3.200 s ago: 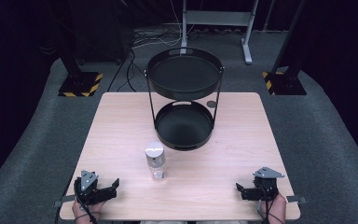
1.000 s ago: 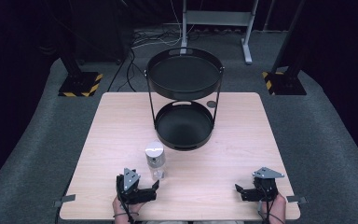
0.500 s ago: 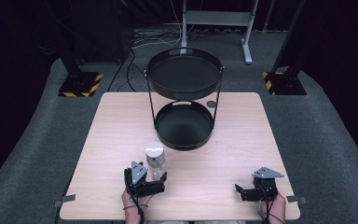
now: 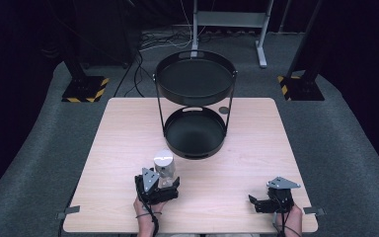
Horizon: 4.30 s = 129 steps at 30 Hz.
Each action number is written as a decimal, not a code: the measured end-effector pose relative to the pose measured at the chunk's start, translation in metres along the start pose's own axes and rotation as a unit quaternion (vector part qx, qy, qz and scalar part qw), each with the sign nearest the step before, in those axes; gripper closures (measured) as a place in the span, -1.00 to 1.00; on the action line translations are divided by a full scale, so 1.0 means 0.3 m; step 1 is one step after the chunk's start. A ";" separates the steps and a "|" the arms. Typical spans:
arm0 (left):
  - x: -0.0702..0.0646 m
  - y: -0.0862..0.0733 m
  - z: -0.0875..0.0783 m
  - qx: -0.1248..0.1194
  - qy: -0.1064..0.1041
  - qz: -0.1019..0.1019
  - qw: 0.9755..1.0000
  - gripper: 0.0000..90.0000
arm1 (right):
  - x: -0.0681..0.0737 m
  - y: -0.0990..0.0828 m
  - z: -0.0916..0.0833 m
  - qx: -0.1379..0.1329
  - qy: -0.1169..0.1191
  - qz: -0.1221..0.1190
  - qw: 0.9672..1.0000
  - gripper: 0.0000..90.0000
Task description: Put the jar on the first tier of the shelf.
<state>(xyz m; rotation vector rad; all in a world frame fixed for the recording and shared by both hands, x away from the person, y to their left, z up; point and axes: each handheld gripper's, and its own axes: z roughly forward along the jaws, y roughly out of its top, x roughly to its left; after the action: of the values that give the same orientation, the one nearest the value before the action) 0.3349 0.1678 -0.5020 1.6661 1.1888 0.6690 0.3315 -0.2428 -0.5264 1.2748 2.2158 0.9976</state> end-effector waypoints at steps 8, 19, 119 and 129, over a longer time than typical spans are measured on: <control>0.004 -0.003 0.007 -0.002 0.005 -0.007 1.000 -1.00 | 0.001 0.000 0.000 0.000 -0.001 -0.002 1.000 -0.95; -0.011 -0.004 0.002 -0.017 0.017 -0.009 1.000 -0.68 | 0.002 0.000 -0.001 -0.002 0.000 -0.002 1.000 -0.95; -0.047 0.107 0.091 -0.033 -0.037 0.045 0.998 -0.33 | -0.005 -0.005 -0.010 -0.017 0.011 0.003 1.000 -0.95; -0.048 0.117 0.107 -0.032 -0.042 0.041 0.998 -0.33 | -0.004 -0.005 -0.011 -0.017 0.011 0.001 1.000 -0.95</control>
<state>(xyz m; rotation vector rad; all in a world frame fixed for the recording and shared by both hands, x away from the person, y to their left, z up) 0.3704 0.1397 -0.4815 1.6800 1.0329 0.6739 0.3292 -0.2455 -0.5253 1.2576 2.2032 1.0506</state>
